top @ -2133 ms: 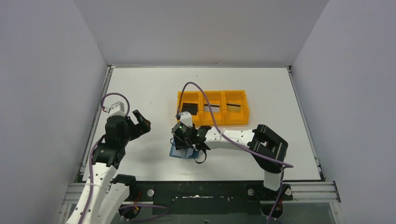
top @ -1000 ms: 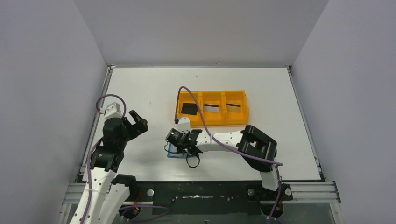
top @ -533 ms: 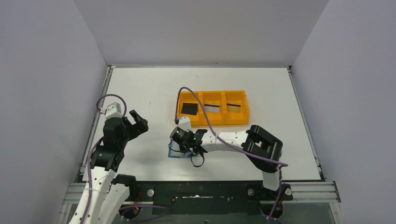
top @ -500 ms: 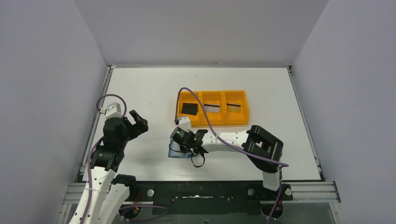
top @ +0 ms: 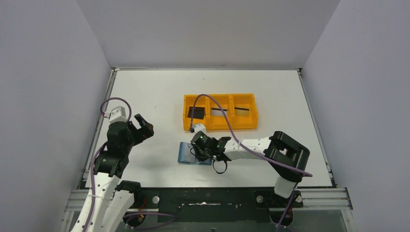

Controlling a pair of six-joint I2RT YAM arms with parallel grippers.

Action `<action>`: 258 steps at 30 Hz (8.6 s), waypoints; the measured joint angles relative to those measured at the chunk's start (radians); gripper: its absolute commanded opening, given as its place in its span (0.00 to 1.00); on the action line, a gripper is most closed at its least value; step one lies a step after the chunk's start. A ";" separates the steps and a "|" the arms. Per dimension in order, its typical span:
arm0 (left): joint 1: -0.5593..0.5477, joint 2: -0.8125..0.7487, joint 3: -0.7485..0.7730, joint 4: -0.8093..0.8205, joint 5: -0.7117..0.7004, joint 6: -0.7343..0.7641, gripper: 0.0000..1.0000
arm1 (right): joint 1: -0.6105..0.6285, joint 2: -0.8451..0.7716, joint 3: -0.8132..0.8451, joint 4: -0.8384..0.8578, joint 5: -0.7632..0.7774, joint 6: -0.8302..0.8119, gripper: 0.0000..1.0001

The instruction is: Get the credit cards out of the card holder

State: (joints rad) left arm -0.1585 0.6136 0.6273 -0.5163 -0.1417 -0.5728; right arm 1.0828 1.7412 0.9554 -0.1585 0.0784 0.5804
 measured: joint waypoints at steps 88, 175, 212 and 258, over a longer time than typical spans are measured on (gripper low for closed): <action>-0.080 0.232 -0.248 0.414 0.623 -0.239 0.71 | -0.046 -0.117 -0.156 0.167 -0.046 0.368 0.00; -0.558 0.747 -0.052 0.645 0.445 -0.306 0.38 | -0.107 -0.530 -0.288 -0.021 0.193 0.479 0.28; -0.536 0.956 0.003 0.656 0.495 -0.291 0.43 | -0.172 -0.282 -0.323 0.018 0.064 0.563 0.10; -0.552 0.996 -0.014 0.699 0.462 -0.324 0.00 | -0.207 -0.295 -0.365 0.087 -0.011 0.565 0.02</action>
State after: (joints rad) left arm -0.7109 1.6096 0.6132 0.1829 0.3206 -0.8967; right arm 0.8757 1.4464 0.5907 -0.0719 0.0669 1.1458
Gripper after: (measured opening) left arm 0.009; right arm 0.041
